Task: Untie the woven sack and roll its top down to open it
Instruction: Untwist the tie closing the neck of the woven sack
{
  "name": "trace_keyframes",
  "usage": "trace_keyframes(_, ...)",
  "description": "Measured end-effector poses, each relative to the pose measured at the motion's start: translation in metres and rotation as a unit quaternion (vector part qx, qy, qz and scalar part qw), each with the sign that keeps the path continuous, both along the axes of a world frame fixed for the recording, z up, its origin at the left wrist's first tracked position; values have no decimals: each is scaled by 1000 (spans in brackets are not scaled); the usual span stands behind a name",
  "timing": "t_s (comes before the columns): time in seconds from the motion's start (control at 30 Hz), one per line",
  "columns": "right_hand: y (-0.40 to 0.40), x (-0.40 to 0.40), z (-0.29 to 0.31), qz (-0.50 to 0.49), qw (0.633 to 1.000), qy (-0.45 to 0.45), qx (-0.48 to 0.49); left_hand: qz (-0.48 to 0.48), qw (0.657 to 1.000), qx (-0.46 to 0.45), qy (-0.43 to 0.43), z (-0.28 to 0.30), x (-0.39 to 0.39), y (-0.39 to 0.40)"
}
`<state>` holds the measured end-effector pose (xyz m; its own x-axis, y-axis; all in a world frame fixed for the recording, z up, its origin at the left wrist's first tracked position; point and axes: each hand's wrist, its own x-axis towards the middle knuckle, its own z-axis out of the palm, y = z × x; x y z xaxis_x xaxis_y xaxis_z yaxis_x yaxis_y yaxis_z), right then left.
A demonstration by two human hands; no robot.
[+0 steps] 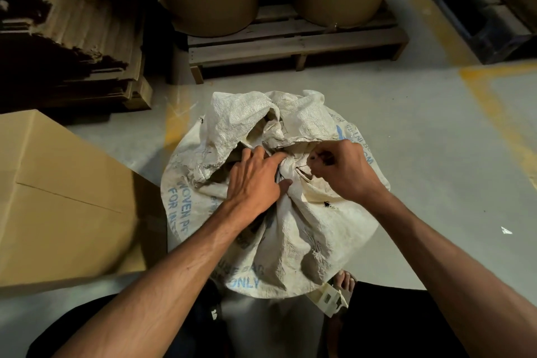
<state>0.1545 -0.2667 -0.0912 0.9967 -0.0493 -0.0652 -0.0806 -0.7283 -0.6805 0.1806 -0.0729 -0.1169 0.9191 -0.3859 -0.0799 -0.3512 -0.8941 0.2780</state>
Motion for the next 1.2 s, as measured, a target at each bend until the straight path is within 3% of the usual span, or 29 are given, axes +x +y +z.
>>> trace_keyframes(0.17, -10, 1, 30, -19, 994, 6, 112, -12, 1000, 2, 0, -4, -1, 3)
trace_keyframes(0.43, -23, -7, 69, -81, 954, -30, 286, -23, 999, -39, -4, -15, -9, 9)
trace_keyframes(0.53, -31, -10, 75, -94, 946, -61, 304, -22, 998, -56, -12, -10, -9, 8)
trace_keyframes(0.73, -34, -22, 90, -113, 892, -128, 420, -3, 981, -190, 27, 4, -11, 2)
trace_keyframes(0.93, -24, -43, 89, -73, 945, -76, 310, -18, 962, -269, -26, 48, -41, -7)
trace_keyframes(1.2, -9, -58, 92, -79, 932, -44, 351, -37, 944, -327, -33, 66, -63, -6)
